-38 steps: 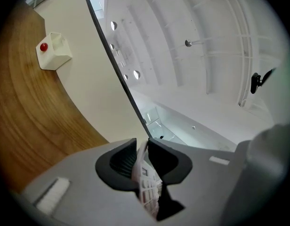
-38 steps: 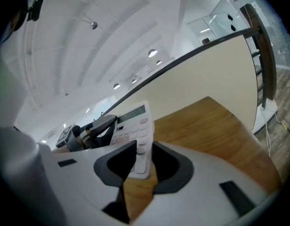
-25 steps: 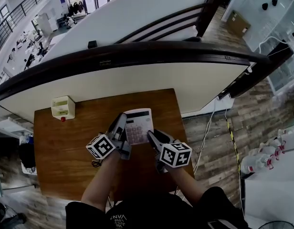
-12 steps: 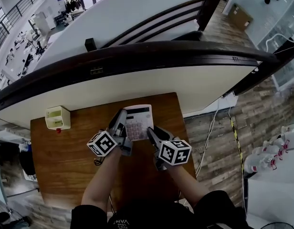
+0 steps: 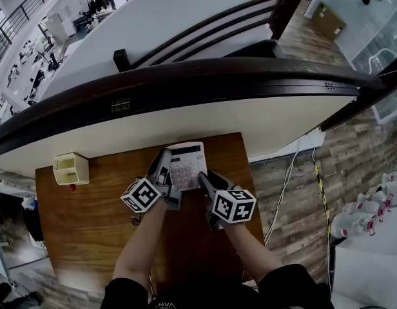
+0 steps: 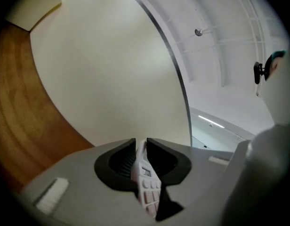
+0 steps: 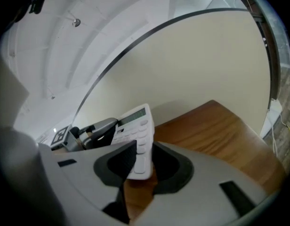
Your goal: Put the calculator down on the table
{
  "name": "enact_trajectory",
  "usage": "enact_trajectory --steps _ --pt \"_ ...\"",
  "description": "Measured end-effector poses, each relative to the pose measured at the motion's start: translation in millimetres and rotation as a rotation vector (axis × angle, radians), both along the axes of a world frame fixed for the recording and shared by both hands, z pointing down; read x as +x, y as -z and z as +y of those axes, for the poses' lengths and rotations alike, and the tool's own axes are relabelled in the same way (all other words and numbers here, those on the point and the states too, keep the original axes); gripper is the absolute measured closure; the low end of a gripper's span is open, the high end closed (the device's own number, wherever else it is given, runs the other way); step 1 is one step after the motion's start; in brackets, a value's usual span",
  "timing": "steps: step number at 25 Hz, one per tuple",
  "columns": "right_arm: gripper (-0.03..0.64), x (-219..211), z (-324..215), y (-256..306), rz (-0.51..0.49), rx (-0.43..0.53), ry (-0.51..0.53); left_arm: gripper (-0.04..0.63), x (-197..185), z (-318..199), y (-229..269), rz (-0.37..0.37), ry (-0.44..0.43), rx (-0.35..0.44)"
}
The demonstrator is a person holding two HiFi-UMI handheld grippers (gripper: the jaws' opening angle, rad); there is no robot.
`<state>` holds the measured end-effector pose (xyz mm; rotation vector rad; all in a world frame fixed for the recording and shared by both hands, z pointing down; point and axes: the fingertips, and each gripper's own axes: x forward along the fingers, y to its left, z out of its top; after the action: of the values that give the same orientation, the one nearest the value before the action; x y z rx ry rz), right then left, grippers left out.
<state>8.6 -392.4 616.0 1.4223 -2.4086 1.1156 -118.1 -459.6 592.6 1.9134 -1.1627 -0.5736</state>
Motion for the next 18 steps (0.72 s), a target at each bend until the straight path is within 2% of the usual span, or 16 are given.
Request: enact_trajectory --steps 3,5,13,18 --pt "0.502 -0.5 -9.6 -10.6 0.006 -0.004 0.015 0.534 -2.0 -7.5 -12.2 0.007 0.018 -0.015" --pt "0.502 -1.6 -14.4 -16.8 0.005 -0.011 0.019 0.534 -3.5 -12.0 -19.4 -0.014 0.029 -0.033" --pt "0.502 -9.3 -27.4 -27.7 0.003 -0.027 0.033 0.534 -8.4 -26.3 -30.9 -0.135 0.058 -0.062" --pt "0.502 -13.9 -29.1 -30.2 0.024 -0.045 0.041 0.534 -7.2 -31.1 -32.9 -0.263 0.063 -0.071"
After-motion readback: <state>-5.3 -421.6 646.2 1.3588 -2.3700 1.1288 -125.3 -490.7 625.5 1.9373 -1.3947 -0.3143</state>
